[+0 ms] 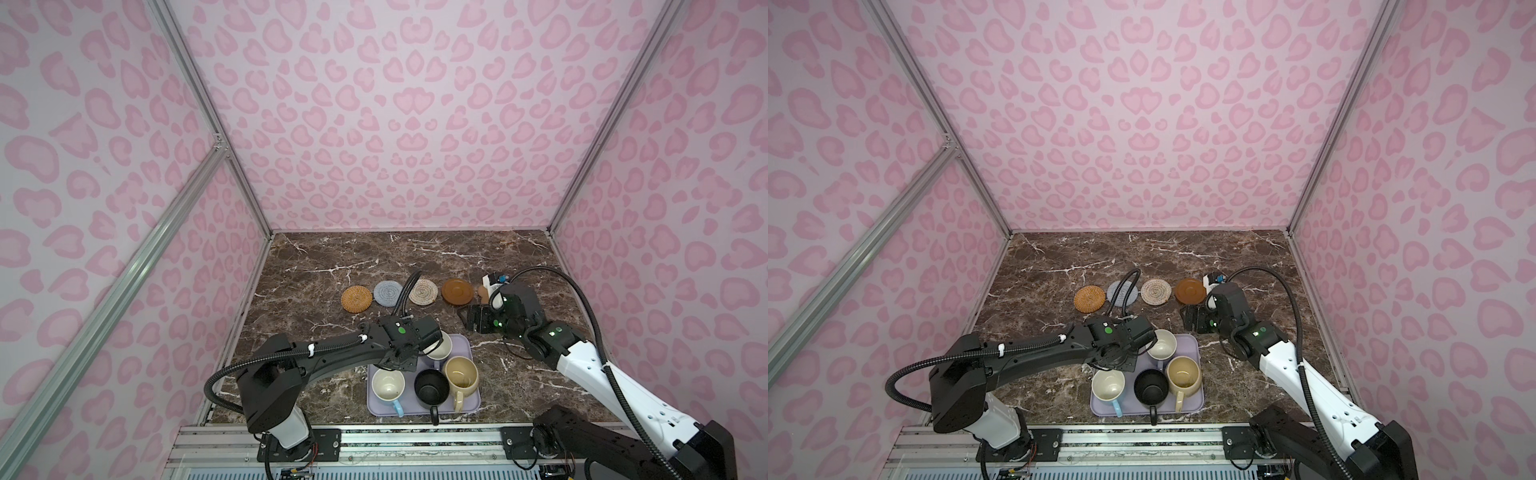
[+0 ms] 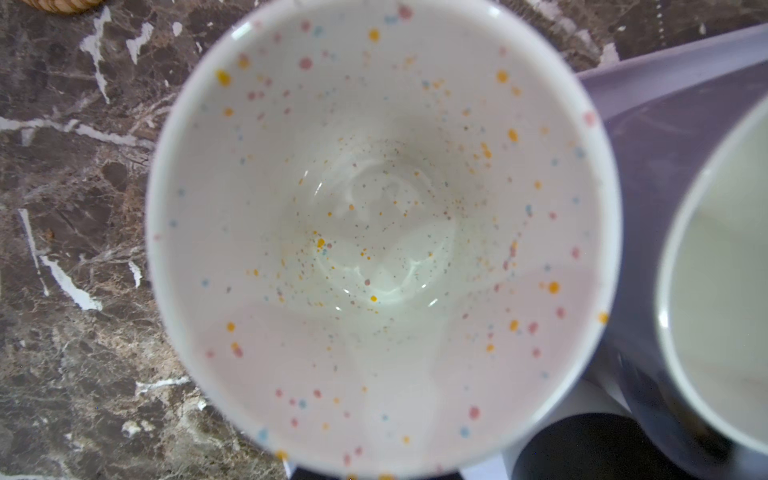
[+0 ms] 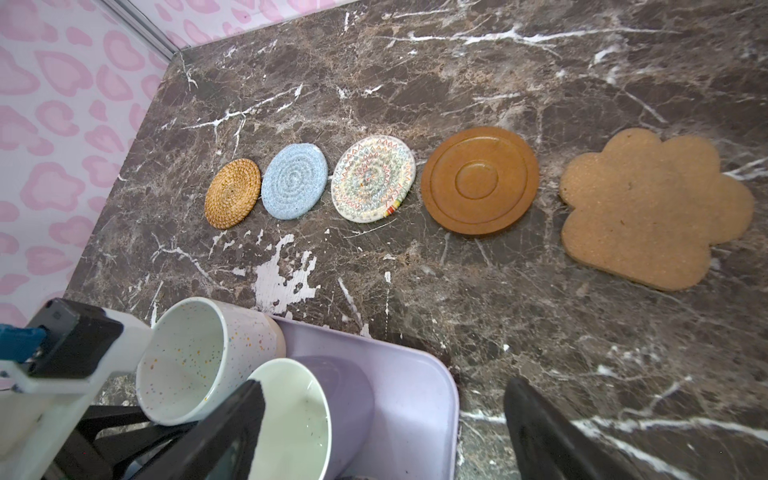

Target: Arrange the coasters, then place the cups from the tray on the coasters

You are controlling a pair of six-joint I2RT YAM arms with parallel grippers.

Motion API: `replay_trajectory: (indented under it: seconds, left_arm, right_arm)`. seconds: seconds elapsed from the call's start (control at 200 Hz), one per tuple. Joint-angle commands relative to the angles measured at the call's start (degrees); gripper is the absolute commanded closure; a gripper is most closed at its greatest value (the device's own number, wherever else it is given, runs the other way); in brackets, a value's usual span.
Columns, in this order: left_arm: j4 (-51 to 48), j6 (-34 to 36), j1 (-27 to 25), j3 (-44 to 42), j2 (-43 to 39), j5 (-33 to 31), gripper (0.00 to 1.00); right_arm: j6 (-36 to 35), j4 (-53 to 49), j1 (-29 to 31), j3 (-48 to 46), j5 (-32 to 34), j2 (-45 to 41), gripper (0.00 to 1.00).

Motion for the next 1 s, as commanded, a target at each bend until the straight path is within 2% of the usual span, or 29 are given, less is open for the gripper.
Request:
replay_trajectory:
  seconds: [0.0,0.28,0.425,0.605,0.755,0.85,0.995]
  left_arm:
    - [2.2,-0.6,0.1,0.6,-1.1,-2.3,0.97]
    - [2.0,-1.4,0.2,-0.7,-5.0,-3.4,0.97]
    - [1.5,-1.4,0.1,-0.9,-7.4,-4.1,0.97]
    - [0.9,-1.0,0.6,-0.8,-11.3,-4.6,0.97]
    - [0.2,0.8,3.3,0.2,-14.7,-4.7,0.97]
    - [-0.1,2.2,5.9,0.8,-16.3,-5.1,0.97]
    - [0.6,4.9,10.3,2.6,-17.4,-6.1,0.97]
  right_arm:
    - [0.3,1.5,0.0,-0.4,-0.3,-0.1,0.08]
    - [-0.6,5.7,1.0,-2.0,-3.7,-2.3,0.07]
    - [-0.7,10.2,3.6,-3.1,-6.3,-3.9,0.07]
    - [-0.8,15.2,8.0,-3.0,-8.1,-2.8,0.02]
    - [-1.8,17.3,13.3,-0.8,-7.0,0.3,0.02]
    - [-2.6,18.4,16.3,1.0,-3.5,2.8,0.01]
    - [-2.2,22.6,16.6,2.8,-0.8,7.4,0.01]
